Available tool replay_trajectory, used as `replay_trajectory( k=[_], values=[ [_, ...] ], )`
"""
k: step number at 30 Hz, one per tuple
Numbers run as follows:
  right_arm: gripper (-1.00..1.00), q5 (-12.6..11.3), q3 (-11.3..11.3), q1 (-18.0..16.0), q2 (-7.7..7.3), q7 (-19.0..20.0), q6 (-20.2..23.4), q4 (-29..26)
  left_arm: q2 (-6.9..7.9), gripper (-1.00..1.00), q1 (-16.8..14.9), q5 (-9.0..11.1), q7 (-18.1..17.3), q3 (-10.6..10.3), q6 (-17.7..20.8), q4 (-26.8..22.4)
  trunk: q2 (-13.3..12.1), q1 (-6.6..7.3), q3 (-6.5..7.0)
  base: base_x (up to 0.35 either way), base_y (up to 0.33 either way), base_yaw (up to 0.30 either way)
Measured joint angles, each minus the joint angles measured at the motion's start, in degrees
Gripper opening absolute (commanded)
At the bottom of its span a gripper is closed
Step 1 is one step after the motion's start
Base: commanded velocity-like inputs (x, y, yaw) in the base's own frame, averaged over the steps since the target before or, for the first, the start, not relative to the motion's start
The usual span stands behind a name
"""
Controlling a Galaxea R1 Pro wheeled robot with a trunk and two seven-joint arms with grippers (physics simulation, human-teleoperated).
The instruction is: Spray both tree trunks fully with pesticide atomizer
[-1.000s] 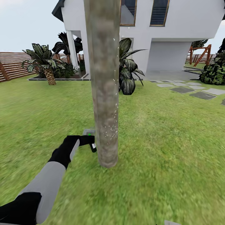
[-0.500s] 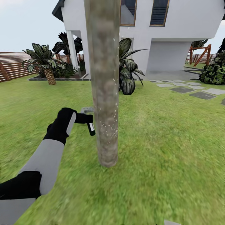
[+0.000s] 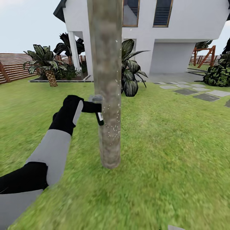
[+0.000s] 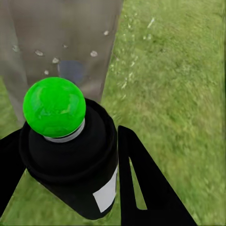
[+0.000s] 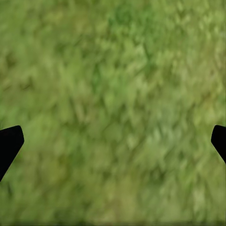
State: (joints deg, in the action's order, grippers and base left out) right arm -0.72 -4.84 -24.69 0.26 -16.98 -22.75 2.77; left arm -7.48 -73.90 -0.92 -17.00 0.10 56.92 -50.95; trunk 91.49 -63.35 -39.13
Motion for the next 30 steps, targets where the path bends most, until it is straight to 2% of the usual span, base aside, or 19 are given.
replay_trajectory(
  k=[2, 4, 10, 16, 17, 20, 22, 23, 25, 28, 30],
  values=[
    [1.0, 0.0, 0.0, 0.0, 0.0, 0.0, 0.0, 0.0, -0.11, -1.0, -5.5, 0.2, -0.1, 0.1, 0.1, 1.5, 0.0, 0.01, 0.0, 0.0, 0.0, 0.0],
    [1.0, 0.0, 0.0, 0.0, 0.0, 0.0, 0.0, 0.0, -0.07, -1.0, -7.0, 0.0, -0.1, 0.4, 0.1, 1.8, 0.0, -0.01, -0.01, -0.074, 0.009, 0.0],
    [1.0, 0.0, 0.0, 0.0, 0.0, 0.0, 0.0, 0.0, -0.06, -1.0, -7.9, 0.0, 0.0, 0.5, 0.1, 2.5, 0.0, -0.03, -0.02, -0.212, 0.034, 0.0],
    [1.0, 0.0, 0.0, 0.0, 0.0, 0.0, 0.0, 0.0, -0.53, -1.0, -8.1, 0.1, 0.0, 0.2, 0.1, 4.3, 0.0, -0.01, -0.02, -0.04, 0.008, 0.0],
    [1.0, 0.0, 0.0, 0.0, 0.0, 0.0, 0.0, 0.0, -0.95, -1.0, -9.9, 0.2, 0.0, 0.1, 0.2, 6.2, 0.0, 0.0, -0.01, -0.005, 0.001, 0.0],
    [1.0, 0.0, 0.0, 0.0, 0.0, 0.0, 0.0, 0.0, -1.3, -1.0, -20.5, -0.1, 0.0, 0.1, 0.2, 14.4, 0.0, 0.0, 0.0, -0.002, 0.0, 0.0],
    [1.0, 0.0, 0.0, 0.0, 0.0, 0.0, 0.0, 0.0, -1.37, -1.0, -29.6, 0.1, 0.0, 0.2, 0.1, 20.8, 0.0, 0.02, 0.0, 0.0, 0.0, 0.0],
    [1.0, 0.0, 0.0, 0.0, 0.0, 0.0, -0.1, 0.0, -1.38, -1.0, -32.1, 0.3, 0.0, 0.2, 0.1, 22.2, 0.0, 0.03, 0.0, 0.0, 0.0, 0.0],
    [1.0, 0.0, 0.0, 0.0, 0.0, 0.0, 0.0, 0.0, -1.39, -1.0, -36.0, 0.1, 0.0, 0.2, 0.1, 23.9, 0.0, 0.01, 0.0, 0.0, 0.0, 0.0],
    [1.0, 0.0, 0.0, 0.0, 0.0, 0.0, 0.0, 0.0, -1.39, -1.0, -39.9, 0.0, 0.1, 0.3, 0.1, 24.9, 0.0, 0.01, 0.0, 0.0, 0.0, 0.0],
    [1.0, 0.0, 0.0, 0.0, 0.0, 0.0, 0.0, 0.0, -1.39, -1.0, -40.8, 0.0, 0.1, 0.3, 0.1, 25.1, 0.0, 0.0, -0.01, 0.0, 0.0, 0.0]
  ],
)
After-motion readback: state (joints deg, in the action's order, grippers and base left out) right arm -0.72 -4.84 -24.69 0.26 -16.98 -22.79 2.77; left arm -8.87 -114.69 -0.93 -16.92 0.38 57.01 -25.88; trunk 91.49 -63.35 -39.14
